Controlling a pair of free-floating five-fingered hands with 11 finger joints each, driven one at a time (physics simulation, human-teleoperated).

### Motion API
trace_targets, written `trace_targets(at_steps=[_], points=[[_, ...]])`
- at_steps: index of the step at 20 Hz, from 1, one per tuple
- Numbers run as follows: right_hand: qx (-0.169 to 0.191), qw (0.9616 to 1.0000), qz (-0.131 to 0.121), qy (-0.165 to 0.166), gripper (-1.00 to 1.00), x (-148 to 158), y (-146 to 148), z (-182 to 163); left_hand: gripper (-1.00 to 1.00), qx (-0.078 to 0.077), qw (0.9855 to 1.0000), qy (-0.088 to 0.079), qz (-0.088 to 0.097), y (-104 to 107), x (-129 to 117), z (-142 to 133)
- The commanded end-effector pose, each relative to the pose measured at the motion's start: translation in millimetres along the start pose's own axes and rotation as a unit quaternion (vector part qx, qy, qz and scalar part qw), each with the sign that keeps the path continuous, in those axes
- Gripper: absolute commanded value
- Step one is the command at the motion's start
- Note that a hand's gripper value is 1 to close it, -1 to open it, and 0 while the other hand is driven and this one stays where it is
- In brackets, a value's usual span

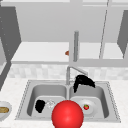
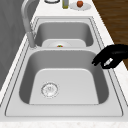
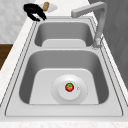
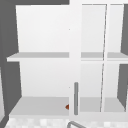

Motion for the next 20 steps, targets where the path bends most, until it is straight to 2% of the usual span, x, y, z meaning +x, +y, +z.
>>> trace_targets(at_steps=[1, 3, 4, 6, 12, 20], points=[[0.003, 1.0000, -0.007, -0.002, -1.00, -0.1, 0.7, -0.3, 0.00, 0.000, 1.0000, 0.000, 0.000, 0.0, 0.0, 0.0], [0.013, 0.9995, -0.028, -0.001, -1.00, -2.5, -2.4, 2.0, 0.00, 0.000, 1.0000, 0.000, 0.000, 0.0, 0.0, 0.0], [0.025, 0.9986, -0.047, 0.005, -1.00, -1.3, -5.0, 2.8, 0.00, 0.000, 1.0000, 0.000, 0.000, 0.0, 0.0, 0.0], [0.041, 0.9971, -0.063, 0.010, -1.00, -1.3, -9.2, 4.7, 0.00, 0.000, 1.0000, 0.000, 0.000, 0.0, 0.0, 0.0], [0.078, 0.9925, -0.093, 0.011, -1.00, -1.3, -16.2, 7.9, 0.00, 0.000, 1.0000, 0.000, 0.000, 0.0, 0.0, 0.0], [0.108, 0.9851, -0.133, 0.008, -1.00, 0.9, -32.3, 14.9, 0.00, 0.000, 1.0000, 0.000, 0.000, 0.0, 0.0, 0.0]])
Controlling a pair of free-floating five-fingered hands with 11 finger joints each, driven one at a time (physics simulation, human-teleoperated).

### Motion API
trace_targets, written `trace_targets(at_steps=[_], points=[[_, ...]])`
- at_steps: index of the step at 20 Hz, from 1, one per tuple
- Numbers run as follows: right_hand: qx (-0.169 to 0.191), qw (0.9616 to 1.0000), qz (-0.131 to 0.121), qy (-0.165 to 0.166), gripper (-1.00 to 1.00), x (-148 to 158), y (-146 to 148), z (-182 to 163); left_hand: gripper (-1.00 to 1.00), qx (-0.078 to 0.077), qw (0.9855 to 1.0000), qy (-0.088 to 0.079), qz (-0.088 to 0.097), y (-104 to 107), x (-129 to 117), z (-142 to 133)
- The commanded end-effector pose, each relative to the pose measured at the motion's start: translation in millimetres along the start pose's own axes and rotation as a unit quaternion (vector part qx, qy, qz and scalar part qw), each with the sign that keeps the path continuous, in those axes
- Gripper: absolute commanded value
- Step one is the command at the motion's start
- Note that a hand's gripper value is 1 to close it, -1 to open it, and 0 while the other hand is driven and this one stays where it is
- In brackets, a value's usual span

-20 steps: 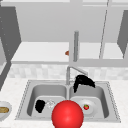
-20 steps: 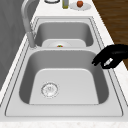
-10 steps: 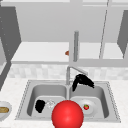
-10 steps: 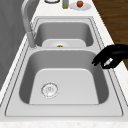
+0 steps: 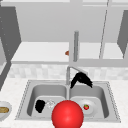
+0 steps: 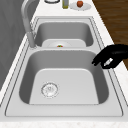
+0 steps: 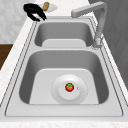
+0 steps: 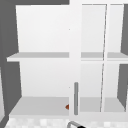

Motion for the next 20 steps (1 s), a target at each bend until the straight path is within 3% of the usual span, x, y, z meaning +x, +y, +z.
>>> trace_targets(at_steps=[1, 10, 15, 20], points=[[0.015, 0.9976, -0.067, -0.003, -1.00, 3.6, -4.7, 2.5, 0.00, 0.000, 1.0000, 0.000, 0.000, 0.0, 0.0, 0.0], [0.045, 0.9909, -0.127, 0.000, -1.00, 21.0, -3.1, -5.1, 0.00, 0.000, 1.0000, 0.000, 0.000, 0.0, 0.0, 0.0], [0.073, 0.9845, -0.159, 0.008, -1.00, 29.3, -4.6, -6.6, 0.00, 0.000, 1.0000, 0.000, 0.000, 0.0, 0.0, 0.0], [0.074, 0.9787, -0.191, -0.003, -1.00, 36.3, -5.0, -7.3, 0.00, 0.000, 1.0000, 0.000, 0.000, 0.0, 0.0, 0.0]])
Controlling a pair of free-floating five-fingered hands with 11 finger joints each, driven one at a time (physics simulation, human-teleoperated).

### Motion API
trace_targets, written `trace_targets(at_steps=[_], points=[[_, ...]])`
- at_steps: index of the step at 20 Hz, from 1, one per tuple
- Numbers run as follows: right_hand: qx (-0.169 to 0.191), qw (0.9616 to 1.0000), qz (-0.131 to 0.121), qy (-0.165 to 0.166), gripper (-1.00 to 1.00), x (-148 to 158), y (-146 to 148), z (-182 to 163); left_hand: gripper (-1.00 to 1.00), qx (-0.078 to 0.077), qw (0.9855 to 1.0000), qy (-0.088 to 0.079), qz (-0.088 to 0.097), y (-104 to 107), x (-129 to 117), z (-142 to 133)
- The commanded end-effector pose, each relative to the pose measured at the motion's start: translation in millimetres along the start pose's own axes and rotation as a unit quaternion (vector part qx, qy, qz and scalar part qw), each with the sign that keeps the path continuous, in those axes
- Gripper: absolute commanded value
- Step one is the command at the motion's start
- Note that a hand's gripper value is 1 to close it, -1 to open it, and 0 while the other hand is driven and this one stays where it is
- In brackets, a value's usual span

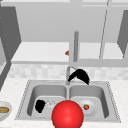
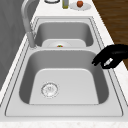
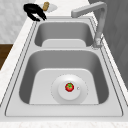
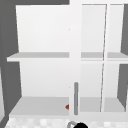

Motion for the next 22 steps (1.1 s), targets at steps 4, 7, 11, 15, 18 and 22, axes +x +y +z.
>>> trace_targets(at_steps=[4, 7, 11, 15, 18, 22], points=[[0.001, 0.9970, -0.065, -0.041, -1.00, 4.1, -1.3, -3.9, 0.00, 0.000, 1.0000, 0.000, 0.000, 0.0, 0.0, 0.0], [-0.001, 0.9956, -0.070, -0.062, -1.00, 4.5, -1.9, -3.5, 0.00, 0.000, 1.0000, 0.000, 0.000, 0.0, 0.0, 0.0], [-0.002, 0.9961, -0.051, -0.072, -1.00, -3.0, -6.5, 3.3, 0.00, 0.000, 1.0000, 0.000, 0.000, 0.0, 0.0, 0.0], [-0.006, 0.9978, -0.034, -0.057, -1.00, 0.9, -5.3, 1.4, 0.00, 0.000, 1.0000, 0.000, 0.000, 0.0, 0.0, 0.0], [-0.005, 0.9941, -0.059, -0.090, -1.00, -14.5, -22.9, 11.7, 0.00, 0.000, 1.0000, 0.000, 0.000, 0.0, 0.0, 0.0], [-0.001, 0.9895, -0.069, -0.127, -1.00, -31.9, -30.5, 21.2, 0.00, 0.000, 1.0000, 0.000, 0.000, 0.0, 0.0, 0.0]])
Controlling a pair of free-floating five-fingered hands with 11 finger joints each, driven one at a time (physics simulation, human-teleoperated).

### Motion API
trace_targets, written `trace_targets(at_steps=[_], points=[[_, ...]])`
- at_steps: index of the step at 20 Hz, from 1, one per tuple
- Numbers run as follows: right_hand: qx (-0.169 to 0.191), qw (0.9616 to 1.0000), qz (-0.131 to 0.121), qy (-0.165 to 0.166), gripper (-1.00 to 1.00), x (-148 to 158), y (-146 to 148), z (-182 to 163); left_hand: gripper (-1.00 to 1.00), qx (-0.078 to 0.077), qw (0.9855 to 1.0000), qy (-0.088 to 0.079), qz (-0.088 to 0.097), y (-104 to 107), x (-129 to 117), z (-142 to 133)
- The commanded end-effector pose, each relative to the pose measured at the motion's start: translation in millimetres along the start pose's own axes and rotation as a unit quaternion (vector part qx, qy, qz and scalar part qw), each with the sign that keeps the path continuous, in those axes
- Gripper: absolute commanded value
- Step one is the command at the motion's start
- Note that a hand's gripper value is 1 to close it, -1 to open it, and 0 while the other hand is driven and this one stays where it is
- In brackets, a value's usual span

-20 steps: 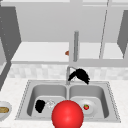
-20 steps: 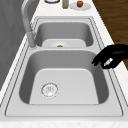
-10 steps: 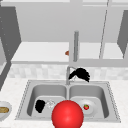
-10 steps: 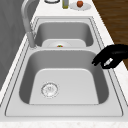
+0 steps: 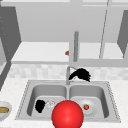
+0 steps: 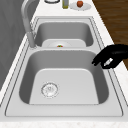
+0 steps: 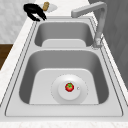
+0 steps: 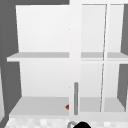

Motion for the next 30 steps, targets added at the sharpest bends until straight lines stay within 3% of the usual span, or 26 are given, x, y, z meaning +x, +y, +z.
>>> trace_targets(at_steps=[1, 7, 11, 19, 30], points=[[-0.007, 0.9987, -0.036, -0.035, -1.00, -13.5, -12.4, 11.3, 0.00, 0.000, 1.0000, 0.000, 0.000, 0.0, 0.0, 0.0], [0.003, 0.9970, -0.069, -0.037, -1.00, -13.4, -24.5, 20.8, 0.00, 0.000, 1.0000, 0.000, 0.000, 0.0, 0.0, 0.0], [0.004, 0.9954, -0.095, -0.014, -1.00, -11.7, -22.9, 27.1, 0.00, 0.000, 1.0000, 0.000, 0.000, 0.0, 0.0, 0.0], [0.001, 0.9905, -0.137, -0.006, -1.00, -3.4, -26.0, 42.1, 0.00, 0.000, 1.0000, 0.000, 0.000, 0.0, 0.0, 0.0], [-0.028, 0.9880, -0.150, -0.022, -1.00, 17.2, -38.7, 52.2, 0.00, 0.000, 1.0000, 0.000, 0.000, 0.0, 0.0, 0.0]])
